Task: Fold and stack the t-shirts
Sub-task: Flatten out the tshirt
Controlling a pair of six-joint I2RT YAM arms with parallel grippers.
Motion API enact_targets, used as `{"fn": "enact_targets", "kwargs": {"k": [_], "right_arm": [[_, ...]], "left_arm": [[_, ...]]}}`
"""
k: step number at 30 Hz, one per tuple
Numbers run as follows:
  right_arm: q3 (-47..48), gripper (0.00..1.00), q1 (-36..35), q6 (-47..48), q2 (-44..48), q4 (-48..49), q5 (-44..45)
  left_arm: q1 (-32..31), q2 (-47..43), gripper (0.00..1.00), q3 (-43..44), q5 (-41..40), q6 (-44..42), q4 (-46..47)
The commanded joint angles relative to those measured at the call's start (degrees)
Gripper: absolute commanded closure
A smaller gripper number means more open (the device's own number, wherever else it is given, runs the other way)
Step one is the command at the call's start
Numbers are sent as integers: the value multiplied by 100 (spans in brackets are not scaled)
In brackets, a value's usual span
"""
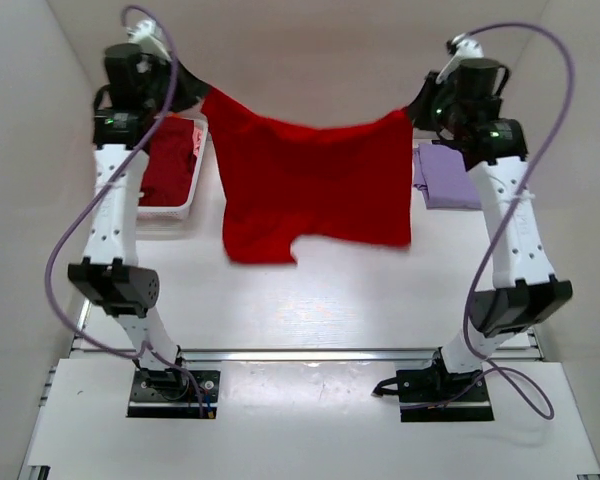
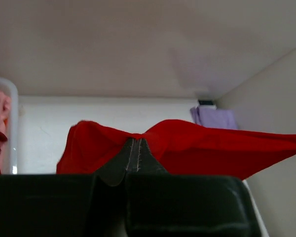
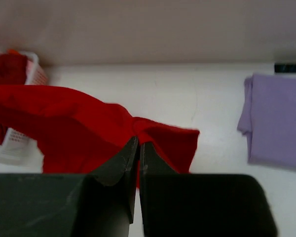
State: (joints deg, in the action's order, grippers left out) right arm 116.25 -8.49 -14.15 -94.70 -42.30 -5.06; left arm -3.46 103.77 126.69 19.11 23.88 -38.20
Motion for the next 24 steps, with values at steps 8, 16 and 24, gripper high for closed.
{"fn": "enact_targets", "kwargs": {"k": [8, 16, 24], "right_arm": [[-2400, 100, 981, -211, 1602, 732, -671], [-5819, 100, 1315, -457, 2691, 979, -1085], [-8063, 100, 1263, -843, 3483, 266, -970]], "left_arm": [[-85, -2692, 100, -2532, 365, -6, 743], [-488, -4627, 100, -7617, 566, 11, 945], [-708, -6087, 100, -10031, 725, 662, 532]]}}
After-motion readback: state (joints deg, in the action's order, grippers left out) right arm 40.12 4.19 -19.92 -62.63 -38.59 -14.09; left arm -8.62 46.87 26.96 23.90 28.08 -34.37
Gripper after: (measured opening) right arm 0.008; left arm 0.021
